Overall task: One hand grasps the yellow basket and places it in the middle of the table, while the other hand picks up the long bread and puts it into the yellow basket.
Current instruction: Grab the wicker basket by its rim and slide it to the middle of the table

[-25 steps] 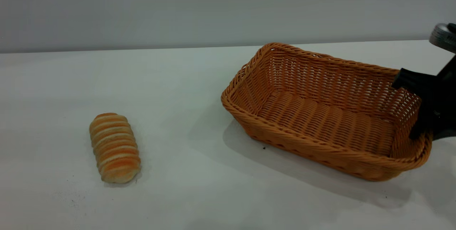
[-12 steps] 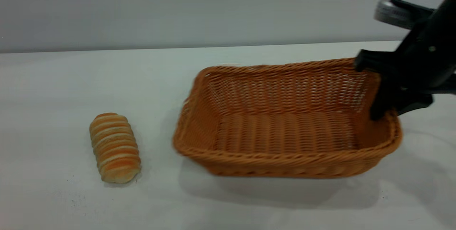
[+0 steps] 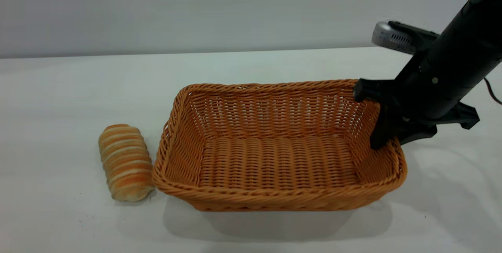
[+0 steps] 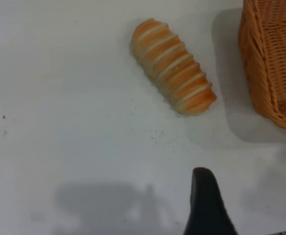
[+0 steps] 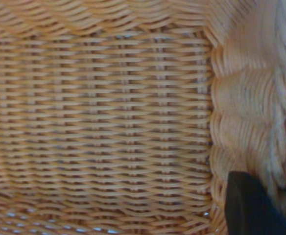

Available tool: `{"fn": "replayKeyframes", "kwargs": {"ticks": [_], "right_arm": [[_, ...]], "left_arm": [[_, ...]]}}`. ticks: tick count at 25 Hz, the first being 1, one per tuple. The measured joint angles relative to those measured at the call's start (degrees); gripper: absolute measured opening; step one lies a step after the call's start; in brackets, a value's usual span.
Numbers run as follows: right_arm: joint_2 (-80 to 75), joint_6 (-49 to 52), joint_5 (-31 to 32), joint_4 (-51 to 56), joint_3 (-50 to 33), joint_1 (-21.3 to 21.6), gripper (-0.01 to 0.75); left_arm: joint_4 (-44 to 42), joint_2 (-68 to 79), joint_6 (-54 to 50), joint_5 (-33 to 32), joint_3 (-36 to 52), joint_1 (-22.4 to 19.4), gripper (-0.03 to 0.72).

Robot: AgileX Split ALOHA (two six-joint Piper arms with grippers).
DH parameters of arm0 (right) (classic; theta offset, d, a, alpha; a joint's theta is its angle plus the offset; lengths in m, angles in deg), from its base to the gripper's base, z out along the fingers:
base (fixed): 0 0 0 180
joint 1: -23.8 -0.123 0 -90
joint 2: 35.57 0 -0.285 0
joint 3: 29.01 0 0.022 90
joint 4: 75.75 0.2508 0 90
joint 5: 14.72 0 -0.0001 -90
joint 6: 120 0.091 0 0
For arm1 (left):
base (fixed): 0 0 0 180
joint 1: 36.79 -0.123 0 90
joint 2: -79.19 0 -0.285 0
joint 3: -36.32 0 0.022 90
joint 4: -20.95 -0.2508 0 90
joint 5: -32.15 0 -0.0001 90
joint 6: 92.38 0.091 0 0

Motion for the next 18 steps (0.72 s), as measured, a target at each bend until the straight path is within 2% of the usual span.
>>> {"fn": "replayKeyframes", "kwargs": {"ticks": [2, 8, 10, 12, 14, 18], "right_arm": [[0.0, -2.5, -0.3, 0.0, 0.0, 0.0, 0.191], [0.0, -5.5, -0.1, -0.1, 0.3, -0.1, 0.583], [0.6, -7.5, 0.8, -0.9, 0.3, -0.1, 0.661], [2.0, -9.4, 1.5, -1.3, 0.3, -0.1, 0.690], [4.3, -10.3, 1.7, -1.4, 0.3, -0.1, 0.686], [10.5, -11.3, 2.2, -1.4, 0.3, -0.1, 0.627]], "left_arm": [[0.0, 0.0, 0.0, 0.2, 0.0, 0.0, 0.504], [0.0, 0.0, -0.1, 3.0, 0.0, 0.0, 0.504], [0.0, 0.0, -0.1, 3.9, 0.0, 0.0, 0.504], [0.0, 0.3, -0.1, 4.7, 0.0, 0.0, 0.504], [0.0, 1.2, -0.1, 5.8, 0.0, 0.0, 0.504], [0.0, 6.4, -0.2, 7.3, 0.0, 0.0, 0.504]]}}
